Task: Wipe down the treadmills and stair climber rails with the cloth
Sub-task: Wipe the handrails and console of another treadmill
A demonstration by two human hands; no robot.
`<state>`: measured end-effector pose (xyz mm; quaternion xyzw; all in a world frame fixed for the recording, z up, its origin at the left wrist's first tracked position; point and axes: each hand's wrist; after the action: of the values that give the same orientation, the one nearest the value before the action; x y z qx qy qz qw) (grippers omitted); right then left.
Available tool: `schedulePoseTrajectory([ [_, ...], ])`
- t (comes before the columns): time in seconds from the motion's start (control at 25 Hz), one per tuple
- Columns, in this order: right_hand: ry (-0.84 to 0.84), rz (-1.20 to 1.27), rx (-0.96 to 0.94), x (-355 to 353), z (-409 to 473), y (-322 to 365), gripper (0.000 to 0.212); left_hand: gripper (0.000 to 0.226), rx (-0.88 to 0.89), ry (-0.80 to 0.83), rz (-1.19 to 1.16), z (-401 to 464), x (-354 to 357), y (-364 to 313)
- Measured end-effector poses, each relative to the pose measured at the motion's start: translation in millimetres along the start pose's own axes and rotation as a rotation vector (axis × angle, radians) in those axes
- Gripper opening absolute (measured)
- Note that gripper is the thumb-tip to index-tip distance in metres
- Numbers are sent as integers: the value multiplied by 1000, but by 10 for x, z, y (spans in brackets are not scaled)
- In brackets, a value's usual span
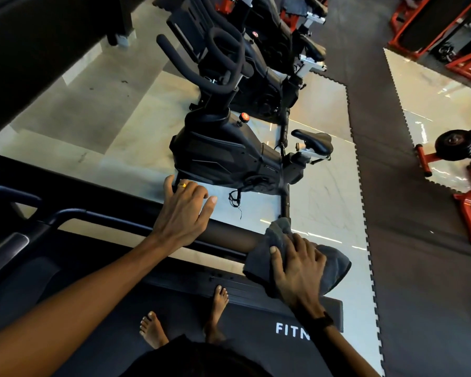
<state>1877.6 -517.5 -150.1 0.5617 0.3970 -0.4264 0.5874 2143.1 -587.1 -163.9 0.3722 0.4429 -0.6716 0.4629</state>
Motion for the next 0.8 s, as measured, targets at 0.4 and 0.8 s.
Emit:
schedulePoseTrajectory([
  [0.4,172,-87,-414,289,-21,918,64,23,-144,-362,-209,-197,-289,17],
  [0.8,222,-181,-1009,69,314,91,104,14,-416,-457,24,-827,0,-969],
])
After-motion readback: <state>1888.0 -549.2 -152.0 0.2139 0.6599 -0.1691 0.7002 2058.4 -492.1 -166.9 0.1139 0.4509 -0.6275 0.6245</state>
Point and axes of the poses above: each hand's wrist, its own z-axis towards the middle knuckle, its own x-axis out of the palm, y = z × x, and after that the axes turned 11 degrees about z, right-handed
